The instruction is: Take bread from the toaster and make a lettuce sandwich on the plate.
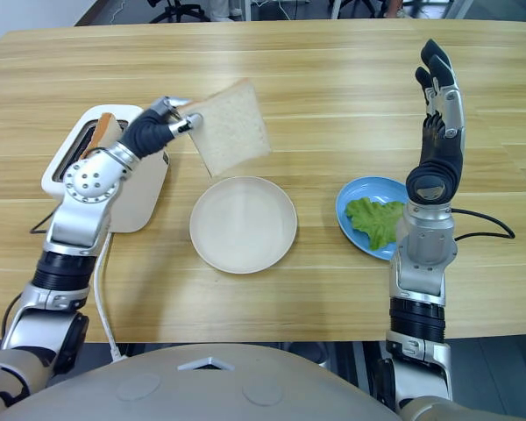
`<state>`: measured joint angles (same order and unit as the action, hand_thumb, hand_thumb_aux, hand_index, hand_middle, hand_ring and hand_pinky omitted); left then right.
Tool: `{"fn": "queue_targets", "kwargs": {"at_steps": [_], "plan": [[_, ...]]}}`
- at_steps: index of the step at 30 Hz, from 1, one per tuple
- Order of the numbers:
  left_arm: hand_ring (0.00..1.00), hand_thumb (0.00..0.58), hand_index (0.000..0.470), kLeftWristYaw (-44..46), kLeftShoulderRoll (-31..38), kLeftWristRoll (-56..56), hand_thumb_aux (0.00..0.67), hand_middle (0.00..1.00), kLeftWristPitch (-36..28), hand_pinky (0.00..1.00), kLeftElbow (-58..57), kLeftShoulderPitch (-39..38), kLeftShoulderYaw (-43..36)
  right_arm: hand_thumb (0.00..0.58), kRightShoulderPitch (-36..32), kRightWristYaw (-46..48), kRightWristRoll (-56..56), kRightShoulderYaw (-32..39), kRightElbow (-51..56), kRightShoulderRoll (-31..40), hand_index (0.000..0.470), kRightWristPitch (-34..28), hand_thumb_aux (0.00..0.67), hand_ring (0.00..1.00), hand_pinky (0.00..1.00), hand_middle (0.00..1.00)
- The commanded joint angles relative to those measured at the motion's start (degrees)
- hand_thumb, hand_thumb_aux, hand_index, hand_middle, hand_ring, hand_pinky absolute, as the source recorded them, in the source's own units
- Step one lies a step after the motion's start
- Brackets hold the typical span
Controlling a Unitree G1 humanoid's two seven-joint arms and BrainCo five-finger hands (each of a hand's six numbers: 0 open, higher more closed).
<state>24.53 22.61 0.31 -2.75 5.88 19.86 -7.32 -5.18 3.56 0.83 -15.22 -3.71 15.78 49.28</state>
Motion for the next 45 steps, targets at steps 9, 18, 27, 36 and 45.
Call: {"fn": "queue_targets", "kwargs": {"at_steps": [9, 18, 27, 36, 45], "plan": [[1.0, 0.58, 0.46, 4.2, -1.0, 4.0, 0.67, 1.0, -2.2, 1.0, -10.9, -3.9, -6.9, 0.0, -0.1, 0.1, 0.4, 0.5, 0.7, 0.3, 0.0, -0.4, 0.0, 0.0, 0.0, 0.0], [1.0, 0.58, 0.46, 7.3, 0.3, 6.5, 0.67, 1.0, -2.5, 1.0, -13.9, -5.8, -8.5, 0.0, 0.5, 0.0, 0.2, 0.3, 0.1, 0.3, 0.0, -1.0, 0.0, 0.0, 0.0, 0.0], [1.0, 0.58, 0.46, 7.6, 3.5, 13.3, 0.67, 1.0, 1.2, 1.0, -16.1, -6.9, -11.9, 0.0, 1.2, 0.0, 0.3, 0.2, -0.9, 0.5, 0.0, -1.8, 0.0, 0.0, 0.0, 0.0], [0.0, 0.0, 0.0, -3.8, 6.5, 28.0, 0.0, 0.0, 10.1, 0.0, -17.9, -4.2, -14.8, 0.0, 1.2, 0.3, 0.4, 0.7, -1.6, 0.5, 0.0, -2.0, 0.0, 0.0, 0.0, 0.0], [0.0, 0.0, 0.0, -14.8, 6.3, 36.4, 0.0, 0.0, 14.7, 0.0, -8.7, -3.0, -12.0, 0.0, 1.2, 0.3, 0.1, 0.3, -1.4, 0.8, 0.0, -1.5, 0.0, 0.0, 0.0, 0.0]]}}
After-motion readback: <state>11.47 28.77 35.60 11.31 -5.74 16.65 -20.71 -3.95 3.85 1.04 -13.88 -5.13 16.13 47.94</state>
